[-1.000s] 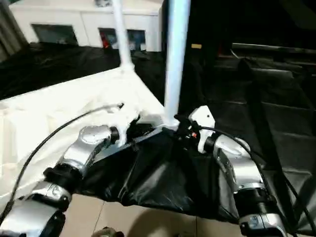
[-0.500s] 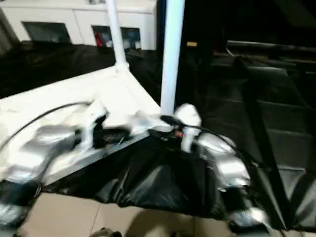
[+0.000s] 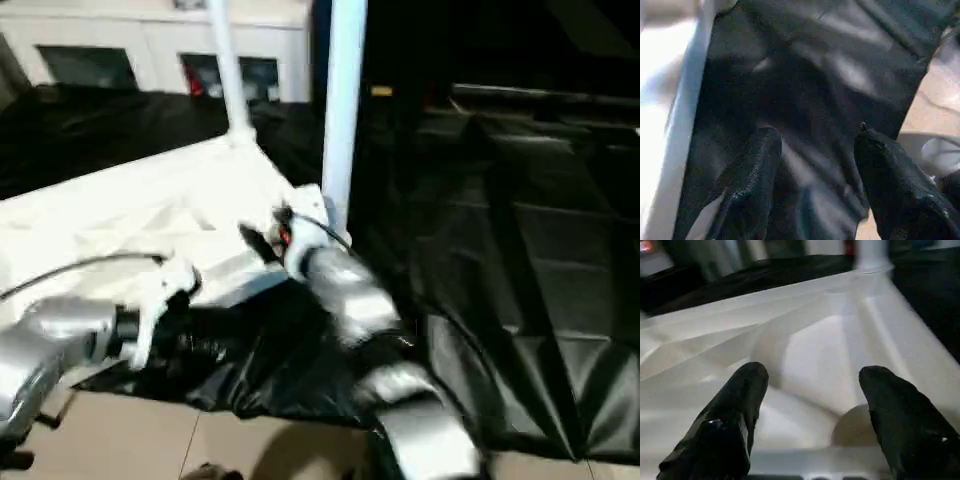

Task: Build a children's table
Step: Rotate table base

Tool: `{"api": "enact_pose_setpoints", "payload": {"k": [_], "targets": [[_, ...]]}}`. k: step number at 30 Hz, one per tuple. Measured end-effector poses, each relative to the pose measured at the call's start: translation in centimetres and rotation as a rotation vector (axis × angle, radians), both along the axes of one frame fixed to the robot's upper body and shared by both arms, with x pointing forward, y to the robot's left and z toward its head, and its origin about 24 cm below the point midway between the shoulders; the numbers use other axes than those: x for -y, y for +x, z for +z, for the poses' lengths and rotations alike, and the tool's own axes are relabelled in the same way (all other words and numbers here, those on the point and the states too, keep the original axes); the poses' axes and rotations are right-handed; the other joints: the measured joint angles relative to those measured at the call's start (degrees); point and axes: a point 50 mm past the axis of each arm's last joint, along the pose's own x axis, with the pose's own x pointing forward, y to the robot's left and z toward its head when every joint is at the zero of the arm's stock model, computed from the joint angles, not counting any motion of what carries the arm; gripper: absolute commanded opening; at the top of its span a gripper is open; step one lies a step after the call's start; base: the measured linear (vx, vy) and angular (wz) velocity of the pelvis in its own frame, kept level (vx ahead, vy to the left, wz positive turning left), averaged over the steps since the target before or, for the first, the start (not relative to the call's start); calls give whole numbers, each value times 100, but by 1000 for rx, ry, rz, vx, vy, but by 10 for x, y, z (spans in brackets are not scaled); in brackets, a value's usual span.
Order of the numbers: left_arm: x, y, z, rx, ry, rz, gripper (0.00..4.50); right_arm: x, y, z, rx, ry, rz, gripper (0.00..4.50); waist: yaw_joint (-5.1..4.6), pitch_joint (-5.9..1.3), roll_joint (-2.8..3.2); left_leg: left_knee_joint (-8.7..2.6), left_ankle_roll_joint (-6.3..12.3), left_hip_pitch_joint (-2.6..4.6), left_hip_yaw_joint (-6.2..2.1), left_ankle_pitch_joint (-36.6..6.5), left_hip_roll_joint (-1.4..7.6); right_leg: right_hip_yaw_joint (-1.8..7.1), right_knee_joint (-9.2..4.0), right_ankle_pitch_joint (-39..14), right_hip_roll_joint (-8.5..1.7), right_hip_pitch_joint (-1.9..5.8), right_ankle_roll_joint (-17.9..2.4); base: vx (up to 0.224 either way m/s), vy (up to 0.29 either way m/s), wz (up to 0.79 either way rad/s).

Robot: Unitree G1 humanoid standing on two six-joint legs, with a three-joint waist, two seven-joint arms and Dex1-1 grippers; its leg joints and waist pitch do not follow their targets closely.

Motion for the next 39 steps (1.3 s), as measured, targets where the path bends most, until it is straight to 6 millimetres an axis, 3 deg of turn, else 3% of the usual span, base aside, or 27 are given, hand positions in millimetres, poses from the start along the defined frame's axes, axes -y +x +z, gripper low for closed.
{"api": "enact_pose_setpoints", "payload": {"k": [10,19,26,31,36,39], "targets": [[-16,-8,-14,-13,146,70,374,24,25,9,-51,-18,-423,334,46,-8,-14,0,-3,-1,1,2,-7,11,6,0,0,1,1,0,0,0],[-19,-9,-14,21,179,80,433,53,33,8,-61,-45,-577,334,99,-11,-21,10,-8,-5,1,5,-8,21,16,-1,-1,10,2,0,0,0],[-22,10,-9,125,213,130,442,105,39,15,-15,-93,-742,334,222,-1,0,20,-7,-11,10,6,-11,45,26,-1,0,19,4,0,0,0],[-21,29,-3,212,223,169,442,148,40,22,21,-127,-865,334,229,2,33,36,-6,-18,32,6,-15,85,31,-3,3,18,9,0,0,0],[-18,38,-8,260,219,215,442,190,32,22,46,-160,-983,334,176,-10,78,48,12,-27,54,-4,-22,116,24,-13,3,17,25,0,0,0],[-14,36,-12,284,183,235,442,204,26,22,78,-165,-996,334,93,-37,147,49,28,-39,54,-13,-21,112,18,-17,3,11,32,0,0,0]]}}
